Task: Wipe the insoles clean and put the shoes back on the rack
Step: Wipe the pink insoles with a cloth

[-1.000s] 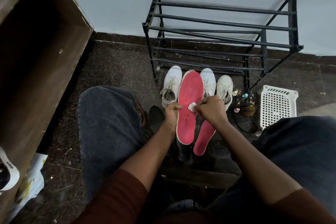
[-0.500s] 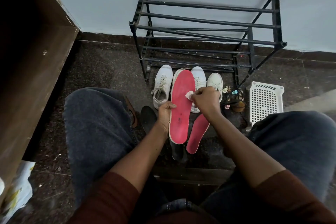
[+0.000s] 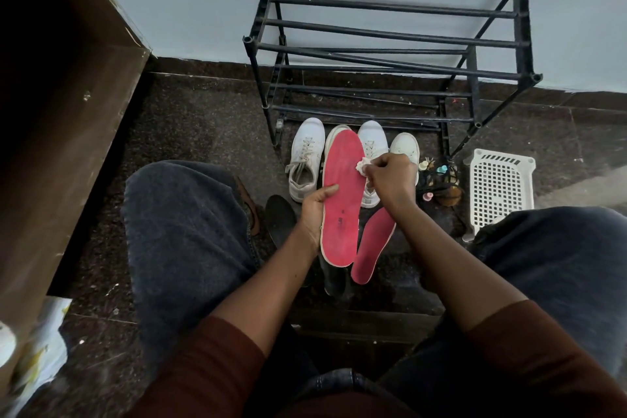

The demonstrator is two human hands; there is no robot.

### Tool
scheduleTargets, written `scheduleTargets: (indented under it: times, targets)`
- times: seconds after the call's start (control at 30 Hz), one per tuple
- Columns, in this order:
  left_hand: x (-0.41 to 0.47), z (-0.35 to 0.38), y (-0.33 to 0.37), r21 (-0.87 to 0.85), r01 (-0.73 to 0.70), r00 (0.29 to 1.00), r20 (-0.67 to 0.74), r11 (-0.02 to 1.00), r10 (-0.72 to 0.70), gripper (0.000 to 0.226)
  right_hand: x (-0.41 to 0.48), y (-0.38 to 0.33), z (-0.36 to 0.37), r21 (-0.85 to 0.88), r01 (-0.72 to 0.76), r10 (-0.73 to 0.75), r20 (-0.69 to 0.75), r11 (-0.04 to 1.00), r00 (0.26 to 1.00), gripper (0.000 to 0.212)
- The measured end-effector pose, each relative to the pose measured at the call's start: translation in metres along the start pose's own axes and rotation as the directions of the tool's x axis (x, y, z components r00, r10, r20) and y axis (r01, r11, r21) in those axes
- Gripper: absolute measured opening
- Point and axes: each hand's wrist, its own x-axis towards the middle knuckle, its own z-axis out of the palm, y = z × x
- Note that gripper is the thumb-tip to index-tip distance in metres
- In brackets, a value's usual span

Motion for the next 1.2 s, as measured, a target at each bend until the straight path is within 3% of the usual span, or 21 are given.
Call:
scheduleTargets:
  times: [0.17, 0.33, 0.53, 0.7, 0.83, 1.03, 1.2]
  targets:
    - [0.001, 0.0, 0.0, -0.028, 0.001, 1.0, -0.002, 1.0, -0.001, 0.029, -0.004, 0.003, -0.007, -0.019, -0.005, 0.007, 0.107, 1.0, 0.994, 0.017]
    - [0.001, 0.005, -0.005, -0.106, 0.034, 0.994, 0.105, 0.994, -0.022, 0.057, -0.018, 0.01, -0.013, -0.169, 0.047, 0.009, 0.315, 0.984, 0.949, 0.016]
    - [-0.001, 0.005, -0.004, -0.046, 0.039, 0.997, 0.064, 0.998, -0.036, 0.033, -0.007, 0.005, -0.014, 0.009, -0.018, 0.017, 0.146, 1.0, 0.989, 0.021]
    - [-0.003, 0.003, -0.008, -0.028, 0.087, 0.995, 0.06, 0.996, -0.085, 0.031, 0.004, 0.003, -0.014, 0.036, -0.023, 0.022, 0.034, 0.999, 0.999, 0.014]
    - [0.0, 0.003, -0.008, -0.043, 0.071, 0.996, 0.063, 0.997, -0.069, 0.032, 0.003, 0.002, -0.02, -0.019, 0.006, -0.004, 0.101, 1.0, 0.995, 0.02]
    - [0.001, 0.008, -0.012, -0.182, 0.053, 0.976, 0.215, 0.982, -0.013, 0.054, -0.025, 0.006, -0.012, -0.257, 0.105, -0.001, 0.374, 0.961, 0.927, 0.009]
    - [0.005, 0.008, -0.011, -0.123, 0.023, 0.989, 0.145, 0.992, -0.005, 0.057, -0.016, 0.003, -0.011, -0.21, 0.119, -0.071, 0.224, 0.97, 0.972, 0.009]
